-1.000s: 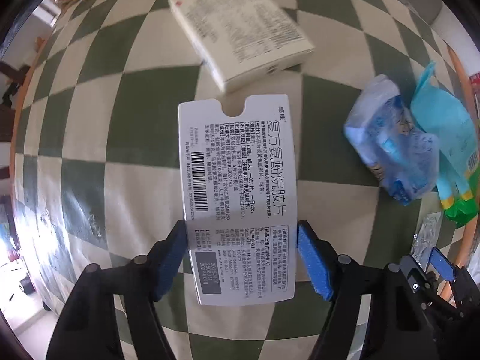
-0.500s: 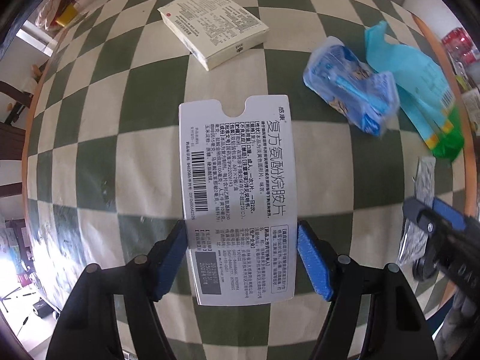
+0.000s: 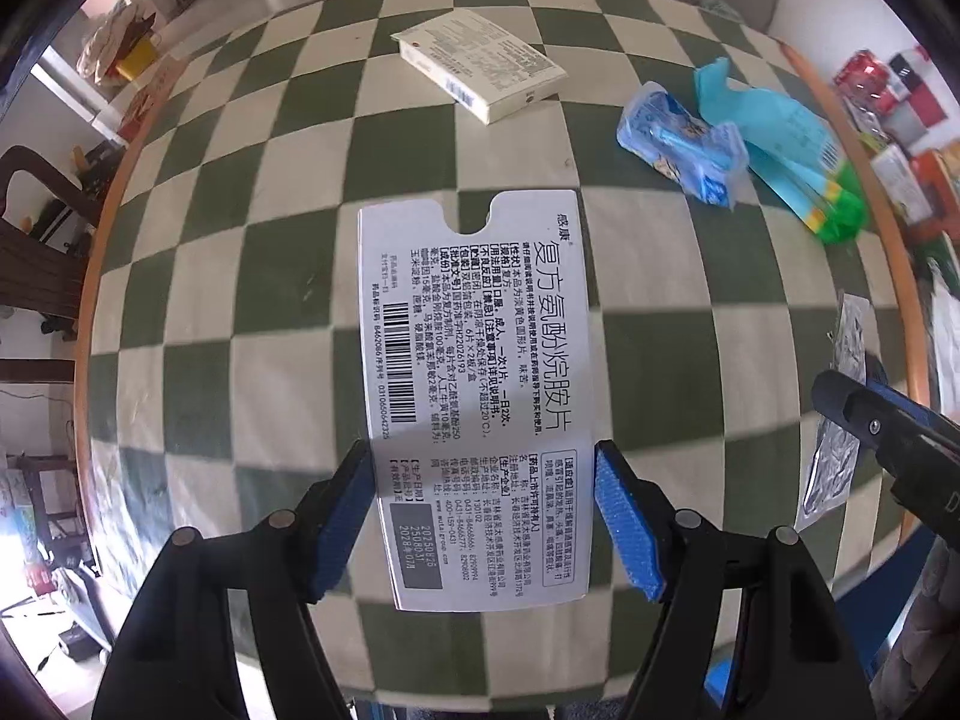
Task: Collect trash
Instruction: 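Carry both items over the bin and open the right tool to drop the foil pack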
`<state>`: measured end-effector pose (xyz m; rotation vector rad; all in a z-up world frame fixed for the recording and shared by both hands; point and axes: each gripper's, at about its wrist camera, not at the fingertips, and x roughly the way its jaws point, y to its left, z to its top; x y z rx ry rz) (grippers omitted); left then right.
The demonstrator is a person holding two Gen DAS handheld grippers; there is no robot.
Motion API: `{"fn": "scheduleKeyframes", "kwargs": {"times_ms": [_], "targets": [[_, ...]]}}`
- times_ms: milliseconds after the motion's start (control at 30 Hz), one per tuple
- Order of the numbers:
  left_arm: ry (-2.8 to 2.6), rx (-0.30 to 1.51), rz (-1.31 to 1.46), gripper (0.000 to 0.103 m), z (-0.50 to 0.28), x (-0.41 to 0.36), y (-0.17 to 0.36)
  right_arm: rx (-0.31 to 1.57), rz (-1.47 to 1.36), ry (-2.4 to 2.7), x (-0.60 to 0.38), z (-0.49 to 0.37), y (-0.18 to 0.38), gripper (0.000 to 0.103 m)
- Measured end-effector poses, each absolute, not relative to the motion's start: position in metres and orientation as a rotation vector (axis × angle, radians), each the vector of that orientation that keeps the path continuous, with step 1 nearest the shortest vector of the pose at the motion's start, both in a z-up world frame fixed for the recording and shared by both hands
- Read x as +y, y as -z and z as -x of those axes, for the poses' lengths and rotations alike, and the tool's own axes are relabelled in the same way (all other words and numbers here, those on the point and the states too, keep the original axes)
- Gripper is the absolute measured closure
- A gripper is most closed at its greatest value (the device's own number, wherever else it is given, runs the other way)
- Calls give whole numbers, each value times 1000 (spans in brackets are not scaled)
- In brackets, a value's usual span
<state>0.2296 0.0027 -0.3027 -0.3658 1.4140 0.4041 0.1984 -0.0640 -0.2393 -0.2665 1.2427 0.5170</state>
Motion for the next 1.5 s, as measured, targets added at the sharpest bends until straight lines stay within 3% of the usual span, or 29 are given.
{"fn": "scheduleKeyframes", "kwargs": {"times_ms": [167, 367, 733, 900, 1300, 1500], "targets": [[-345, 1376, 351, 33, -190, 14, 285, 1199, 223, -505, -77, -134, 230, 37], [-277, 1388, 372, 33, -131, 39, 307, 1184, 137, -454, -104, -33, 239, 37], [-176, 1509, 432, 33, -1, -8, 347, 1378, 117, -390, -168, 115, 321, 37], [-187, 1573, 524, 33, 28, -22, 411, 1454, 137, -380, -187, 137, 386, 37], [-216, 1715, 691, 33, 15, -32, 649, 1614, 76, -324, -222, 93, 606, 37], [-196, 1756, 711, 31, 0, -22, 715, 1659, 58, -353, -215, 62, 704, 37]]}}
